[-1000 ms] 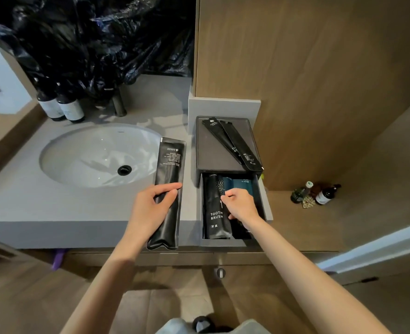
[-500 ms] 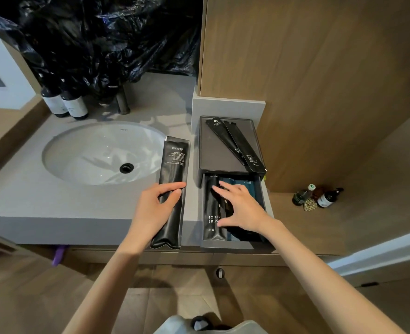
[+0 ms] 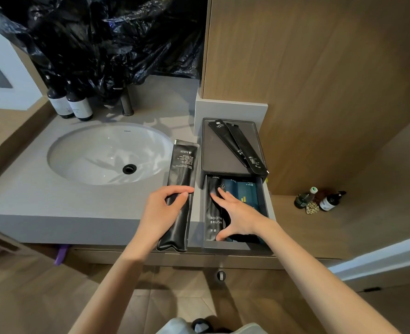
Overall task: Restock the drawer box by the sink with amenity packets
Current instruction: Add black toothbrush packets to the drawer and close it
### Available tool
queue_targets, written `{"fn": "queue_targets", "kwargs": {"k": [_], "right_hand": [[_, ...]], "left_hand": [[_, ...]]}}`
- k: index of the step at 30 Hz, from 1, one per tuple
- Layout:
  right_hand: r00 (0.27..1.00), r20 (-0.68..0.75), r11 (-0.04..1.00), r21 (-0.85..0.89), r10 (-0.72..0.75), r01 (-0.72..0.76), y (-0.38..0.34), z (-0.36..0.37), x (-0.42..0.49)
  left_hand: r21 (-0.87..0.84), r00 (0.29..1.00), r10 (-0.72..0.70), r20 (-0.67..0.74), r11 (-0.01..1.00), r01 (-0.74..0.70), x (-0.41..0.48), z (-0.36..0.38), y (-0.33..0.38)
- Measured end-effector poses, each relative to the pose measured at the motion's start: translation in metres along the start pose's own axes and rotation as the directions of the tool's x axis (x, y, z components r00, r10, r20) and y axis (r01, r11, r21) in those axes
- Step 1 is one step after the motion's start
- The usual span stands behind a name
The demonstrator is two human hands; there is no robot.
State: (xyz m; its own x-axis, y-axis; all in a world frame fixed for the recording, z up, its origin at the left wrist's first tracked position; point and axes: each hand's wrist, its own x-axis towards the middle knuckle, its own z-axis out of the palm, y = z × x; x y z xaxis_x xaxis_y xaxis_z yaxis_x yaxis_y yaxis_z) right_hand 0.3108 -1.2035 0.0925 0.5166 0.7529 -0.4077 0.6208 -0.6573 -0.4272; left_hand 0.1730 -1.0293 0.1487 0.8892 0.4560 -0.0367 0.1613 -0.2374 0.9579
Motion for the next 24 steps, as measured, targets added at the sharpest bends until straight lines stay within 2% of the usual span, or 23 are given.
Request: {"fn": "queue_targets", "kwargs": {"k": [2,4,6,7,9,11,12,13,15,18,22,24], "right_hand": [[0.998,-0.067,0.995,0.103,0.007,0.000,-0.003,-0.004,-0.005],[0.972,-0.234,0.970,0.241,0.034,0.025,-0.010,-0.013,-0.014],[0.900,-0.423,0.916,0.395,0.109,0.074,-0.021,-0.026,-0.026],[0.867,-0.469,0.854,0.509,0.167,0.111,-0.026,-0.034,-0.031],[0.857,-0.435,0.640,0.749,0.276,0.174,-0.037,-0.050,-0.041],[0.892,-0.293,0.386,0.910,0.345,0.149,-0.043,-0.064,-0.048],[0.912,-0.221,0.297,0.948,0.346,0.117,-0.045,-0.070,-0.052],[0.934,-0.161,0.254,0.964,0.318,0.079,-0.044,-0.074,-0.054],[0.976,-0.045,0.226,0.974,0.214,-0.004,-0.041,-0.076,-0.058],[0.990,0.081,0.258,0.960,0.112,-0.108,-0.043,-0.073,-0.065],[0.990,0.071,0.378,0.919,0.121,-0.112,-0.047,-0.058,-0.066],[0.988,0.072,0.381,0.917,0.134,-0.119,-0.048,-0.054,-0.067]], "left_hand": [[0.014,1.000,0.030,0.009,0.999,-0.030,-0.001,0.000,0.002],[0.034,0.996,0.092,-0.005,0.995,-0.092,0.000,0.000,0.002],[0.033,0.989,0.145,-0.028,0.989,-0.144,0.000,0.000,0.000],[0.033,0.987,0.156,-0.032,0.987,-0.155,-0.001,0.000,0.000],[0.117,0.982,0.189,-0.026,0.976,-0.185,-0.002,0.001,0.001],[0.264,0.955,0.295,-0.012,0.922,-0.282,-0.003,0.000,0.002],[0.314,0.935,0.355,0.009,0.886,-0.340,-0.002,-0.001,0.003],[0.348,0.916,0.398,0.040,0.854,-0.386,-0.001,-0.002,0.004],[0.413,0.893,0.437,0.108,0.797,-0.440,0.001,-0.005,0.004],[0.550,0.814,0.551,0.185,0.628,-0.550,0.005,-0.006,0.004],[0.644,0.731,0.639,0.240,0.458,-0.612,0.003,-0.002,0.002],[0.667,0.693,0.667,0.272,0.388,-0.636,0.003,0.002,0.000]]}}
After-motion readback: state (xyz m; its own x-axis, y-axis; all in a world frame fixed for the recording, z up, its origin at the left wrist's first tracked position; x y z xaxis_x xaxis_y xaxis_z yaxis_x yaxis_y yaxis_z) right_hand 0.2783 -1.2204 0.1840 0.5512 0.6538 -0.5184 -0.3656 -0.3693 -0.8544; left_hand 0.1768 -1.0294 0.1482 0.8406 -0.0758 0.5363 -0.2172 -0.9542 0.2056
